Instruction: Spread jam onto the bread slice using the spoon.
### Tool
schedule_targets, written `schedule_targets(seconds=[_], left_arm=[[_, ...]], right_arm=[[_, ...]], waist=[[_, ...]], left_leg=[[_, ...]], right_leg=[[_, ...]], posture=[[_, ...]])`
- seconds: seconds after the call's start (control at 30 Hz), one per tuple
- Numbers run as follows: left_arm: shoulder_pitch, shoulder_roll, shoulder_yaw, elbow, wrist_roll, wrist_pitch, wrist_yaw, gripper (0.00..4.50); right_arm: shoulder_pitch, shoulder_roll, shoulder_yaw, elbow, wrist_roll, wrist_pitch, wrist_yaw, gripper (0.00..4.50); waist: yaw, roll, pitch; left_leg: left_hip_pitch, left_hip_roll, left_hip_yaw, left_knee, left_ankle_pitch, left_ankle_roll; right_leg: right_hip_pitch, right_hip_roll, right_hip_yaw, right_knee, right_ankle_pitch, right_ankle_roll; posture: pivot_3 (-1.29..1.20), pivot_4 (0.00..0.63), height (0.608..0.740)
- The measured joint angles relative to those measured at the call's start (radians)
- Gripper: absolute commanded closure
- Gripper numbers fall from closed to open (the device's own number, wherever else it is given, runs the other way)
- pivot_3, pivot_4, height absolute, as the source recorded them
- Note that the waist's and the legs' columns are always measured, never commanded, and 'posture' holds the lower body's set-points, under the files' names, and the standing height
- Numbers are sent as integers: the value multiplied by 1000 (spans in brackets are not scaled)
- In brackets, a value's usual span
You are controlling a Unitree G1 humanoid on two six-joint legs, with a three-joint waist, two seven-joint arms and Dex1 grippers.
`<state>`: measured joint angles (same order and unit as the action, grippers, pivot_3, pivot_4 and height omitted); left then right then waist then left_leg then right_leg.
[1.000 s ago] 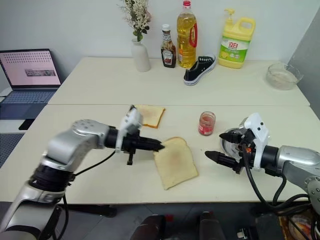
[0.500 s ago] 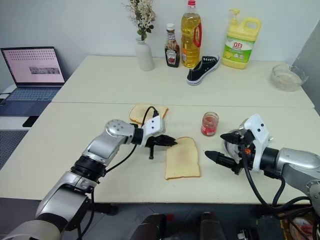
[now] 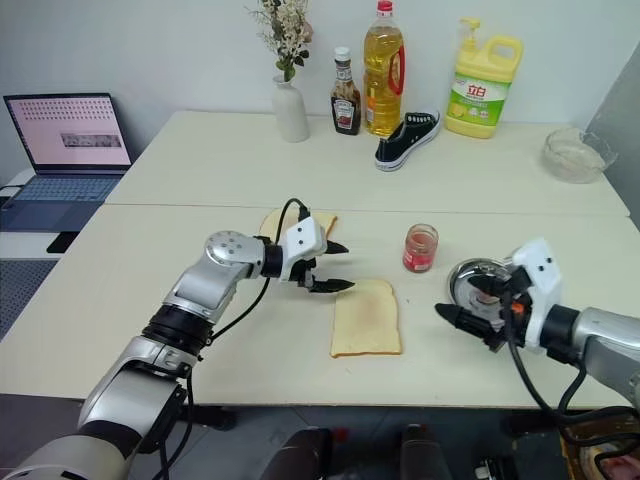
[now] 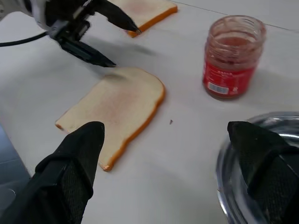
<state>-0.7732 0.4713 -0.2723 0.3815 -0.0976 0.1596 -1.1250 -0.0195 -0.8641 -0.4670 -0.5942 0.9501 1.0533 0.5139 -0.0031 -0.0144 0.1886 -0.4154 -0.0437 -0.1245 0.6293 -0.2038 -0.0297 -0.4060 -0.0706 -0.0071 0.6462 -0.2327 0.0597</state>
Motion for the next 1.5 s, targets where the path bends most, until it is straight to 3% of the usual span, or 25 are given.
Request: schedule_targets(seconds=[0.13, 0.27, 0.4, 0.63, 0.97, 1.17, 1.27, 1.5], left_arm=[[56, 44, 68, -195, -105, 132, -31, 52], [124, 81, 73, -429, -184, 249, -64, 52], [131, 60, 60, -515, -195, 272, -38, 52], [131, -2, -15, -514, -151, 233, 5, 52], [146, -1, -16, -550, -153, 260, 45, 52], [172, 24, -14, -589, -159, 290, 65, 52], [179, 38, -14, -594, -159, 291, 69, 0], [178, 52, -14, -596, -161, 291, 70, 0]], right_arm=[[68, 11, -133, 85, -43, -19, -18, 0], [77, 134, -261, 194, -22, -17, -110, 0], [44, 228, -326, 313, 16, -4, -209, 0], [-149, 318, -335, 589, 28, -9, -337, 0], [-357, 296, -213, 926, -47, -73, -232, 0], [-420, 279, -175, 1031, -98, -124, -170, 0], [-422, 278, -162, 1041, -106, -129, -140, 615], [-422, 287, -146, 1046, -105, -117, -101, 3020]], waist=[[0, 0, 0], [0, 1, 0], [0, 1, -1], [-10, 3, -1], [-28, 3, -1], [-29, 3, -1], [-29, 3, -1], [-28, 3, -1]], left_leg=[[0, 0, 0, 0, 0, 0], [1, 0, 0, 0, 0, 0], [2, 1, 3, 0, 0, 0], [6, 0, 11, -2, 0, 1], [9, 0, 17, -2, 0, 1], [10, 1, 19, -2, 0, 1], [11, 2, 20, -2, 0, 1], [11, 2, 20, -2, 0, 1]], right_leg=[[0, 0, 0, 0, 0, 0], [1, 0, 1, 1, 0, 0], [2, 0, 2, 1, 0, 0], [2, 2, 8, 2, 0, -1], [2, 5, 16, 2, 1, 0], [2, 7, 18, 2, 1, 0], [2, 8, 19, 2, 1, 0], [2, 8, 20, 2, 1, 0]], posture=[[0, 150, 740], [0, 150, 740], [0, 150, 740], [0, 150, 740], [0, 150, 740], [0, 150, 740], [0, 150, 740], [0, 150, 740]])
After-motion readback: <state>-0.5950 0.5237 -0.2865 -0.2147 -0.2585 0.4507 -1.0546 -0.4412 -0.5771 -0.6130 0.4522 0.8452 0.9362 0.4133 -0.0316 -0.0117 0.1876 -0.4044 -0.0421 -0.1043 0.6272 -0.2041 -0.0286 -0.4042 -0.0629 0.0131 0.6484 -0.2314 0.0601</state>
